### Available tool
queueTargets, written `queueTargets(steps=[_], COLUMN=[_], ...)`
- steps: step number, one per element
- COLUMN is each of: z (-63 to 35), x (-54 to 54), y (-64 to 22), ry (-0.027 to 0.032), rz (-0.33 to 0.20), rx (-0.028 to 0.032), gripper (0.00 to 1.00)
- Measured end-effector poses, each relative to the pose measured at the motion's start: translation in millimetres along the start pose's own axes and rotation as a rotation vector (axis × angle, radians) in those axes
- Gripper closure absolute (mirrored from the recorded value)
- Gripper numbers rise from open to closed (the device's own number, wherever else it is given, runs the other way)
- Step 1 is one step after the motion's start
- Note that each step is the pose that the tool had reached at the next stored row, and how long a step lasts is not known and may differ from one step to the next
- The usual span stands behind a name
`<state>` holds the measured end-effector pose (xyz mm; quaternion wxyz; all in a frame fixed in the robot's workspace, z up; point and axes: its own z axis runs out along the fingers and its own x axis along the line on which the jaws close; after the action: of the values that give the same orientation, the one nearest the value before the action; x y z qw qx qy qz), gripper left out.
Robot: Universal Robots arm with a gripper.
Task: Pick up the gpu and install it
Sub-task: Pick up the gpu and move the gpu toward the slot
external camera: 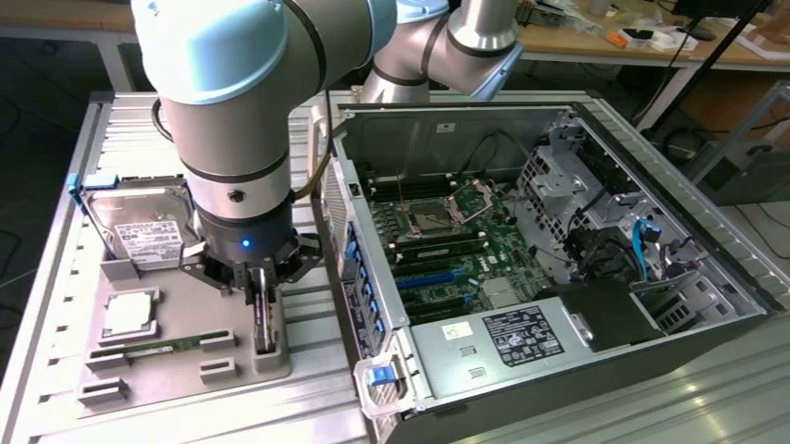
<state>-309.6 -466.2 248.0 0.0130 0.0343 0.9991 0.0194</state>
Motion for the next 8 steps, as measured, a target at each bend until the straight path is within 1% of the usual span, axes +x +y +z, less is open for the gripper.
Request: queueTargets(steps=[8], z=[-5.9], x=[-0.2], y=[0.3], ry=[-0.0001], rz=[0.000], rx=[-0.0001], gripper=[0.73])
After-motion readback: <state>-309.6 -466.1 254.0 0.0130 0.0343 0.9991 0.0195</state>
